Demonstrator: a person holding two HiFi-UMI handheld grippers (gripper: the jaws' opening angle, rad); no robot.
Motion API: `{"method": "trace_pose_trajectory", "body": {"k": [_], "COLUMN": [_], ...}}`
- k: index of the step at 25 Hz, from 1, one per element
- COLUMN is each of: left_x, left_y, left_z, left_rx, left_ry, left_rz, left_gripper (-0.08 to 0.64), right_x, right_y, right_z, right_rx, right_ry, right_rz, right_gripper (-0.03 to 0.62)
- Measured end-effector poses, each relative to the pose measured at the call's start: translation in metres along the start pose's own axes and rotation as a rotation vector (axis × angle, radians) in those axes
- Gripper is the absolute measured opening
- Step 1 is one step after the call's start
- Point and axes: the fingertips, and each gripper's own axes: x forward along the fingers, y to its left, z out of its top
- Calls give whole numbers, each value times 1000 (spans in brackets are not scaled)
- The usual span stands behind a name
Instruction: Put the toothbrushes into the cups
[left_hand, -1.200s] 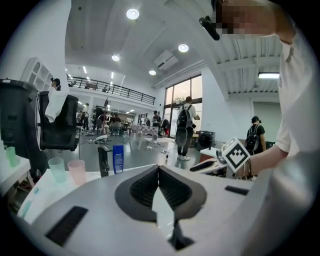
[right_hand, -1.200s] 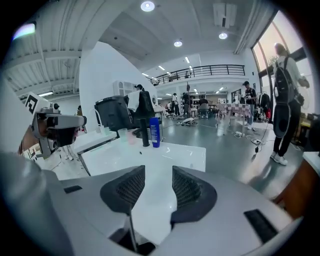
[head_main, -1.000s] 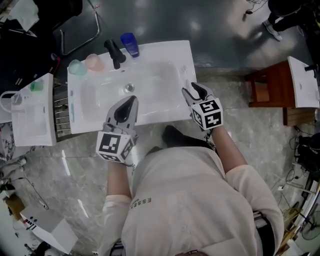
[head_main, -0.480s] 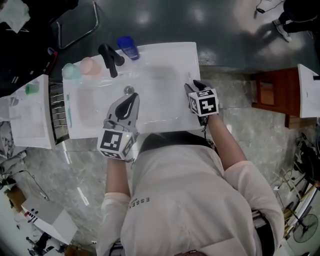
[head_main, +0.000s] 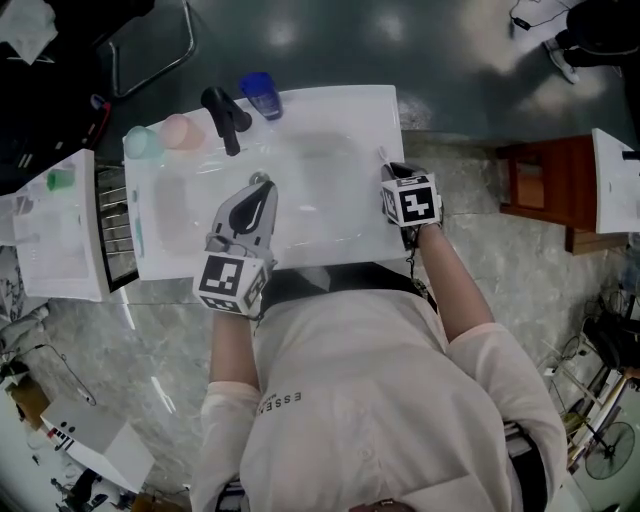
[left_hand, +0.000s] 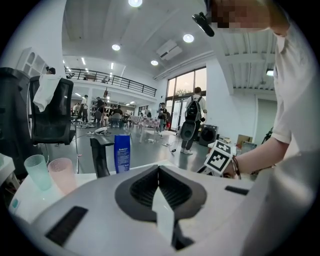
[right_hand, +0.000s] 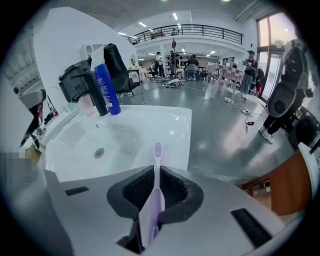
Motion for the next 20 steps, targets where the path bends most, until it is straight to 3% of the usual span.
{"method": "trace_pose_trajectory", "body": {"k": [4,10,20], "left_x": [-8,-33,-113], "left_y": [14,48,147], "left_z": [3,20,40], "left_rx": [8,61,73], "left_ry": [-17,-42,-118], "left_rz": [-30,-96,-95], "left_gripper": [2,2,2], "right_x": [-17,-55,-100], "right_y": [16,70,218], "right_z": [12,68,163], "right_rx": [51,98,-16], "right_ry": [-65,-255,-470], "right_rz": [10,37,87], "right_gripper": [49,48,47]}}
